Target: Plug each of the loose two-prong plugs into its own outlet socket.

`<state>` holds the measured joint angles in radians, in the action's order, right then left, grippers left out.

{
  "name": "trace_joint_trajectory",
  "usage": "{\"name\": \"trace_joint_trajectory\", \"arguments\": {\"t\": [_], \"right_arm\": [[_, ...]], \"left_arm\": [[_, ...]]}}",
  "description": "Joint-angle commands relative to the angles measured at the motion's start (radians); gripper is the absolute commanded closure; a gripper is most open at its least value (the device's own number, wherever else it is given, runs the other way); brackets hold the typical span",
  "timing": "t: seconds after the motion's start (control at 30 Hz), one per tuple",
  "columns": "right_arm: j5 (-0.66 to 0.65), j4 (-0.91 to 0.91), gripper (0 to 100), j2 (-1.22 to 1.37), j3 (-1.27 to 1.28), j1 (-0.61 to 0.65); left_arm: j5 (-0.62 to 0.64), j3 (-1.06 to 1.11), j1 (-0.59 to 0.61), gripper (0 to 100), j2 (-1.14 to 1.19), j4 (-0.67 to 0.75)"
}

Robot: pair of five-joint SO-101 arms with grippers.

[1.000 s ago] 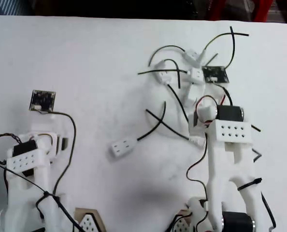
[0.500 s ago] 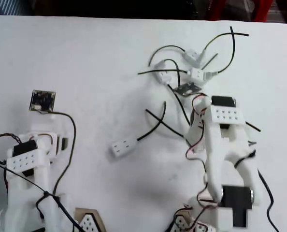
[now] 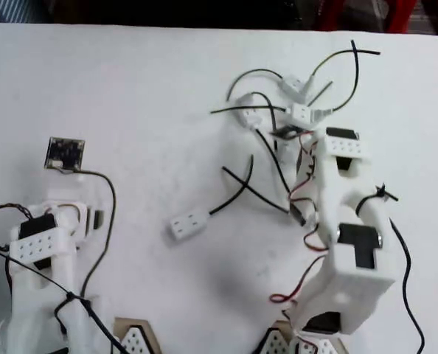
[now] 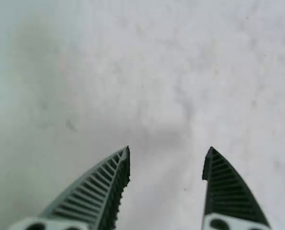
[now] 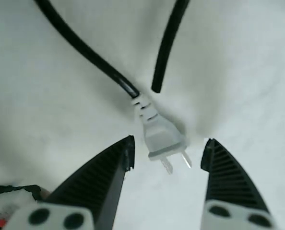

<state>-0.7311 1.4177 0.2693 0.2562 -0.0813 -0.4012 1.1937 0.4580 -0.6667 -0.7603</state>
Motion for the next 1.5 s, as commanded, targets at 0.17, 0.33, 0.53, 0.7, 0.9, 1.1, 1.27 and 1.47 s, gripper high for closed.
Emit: {"name": "trace_joint_trajectory", "arguments": {"t": [0.17,0.33,0.53,0.7,0.9,1.1,1.27,1.47], "right_arm": [[-0.011,0.019,98.1,0.070,-0.063,0.004],[-0.011,0.073,98.1,0.027,-0.063,0.018],[-0.003,0.133,98.2,-0.068,-0.058,0.088],[0.048,0.125,98.1,-0.122,-0.058,0.173],[0.299,-0.024,98.1,-0.151,-0.058,0.243],[0.720,-0.062,98.1,-0.142,-0.057,0.263],[0.661,-0.056,96.7,-0.119,-0.057,0.263],[0.520,0.041,81.0,-0.162,-0.063,0.294]], "left_arm": [[-0.011,-0.003,0.010,75,-0.030,0.011],[-0.011,-0.003,0.010,75,-0.030,0.011],[-0.011,-0.003,0.010,75,-0.030,0.011],[-0.011,-0.003,0.010,75,-0.030,0.011],[-0.011,-0.003,0.010,75,-0.030,0.011],[-0.011,-0.003,0.010,75,-0.030,0.011],[-0.011,-0.003,0.010,75,-0.030,0.011],[-0.011,-0.003,0.010,75,-0.030,0.011]]}}
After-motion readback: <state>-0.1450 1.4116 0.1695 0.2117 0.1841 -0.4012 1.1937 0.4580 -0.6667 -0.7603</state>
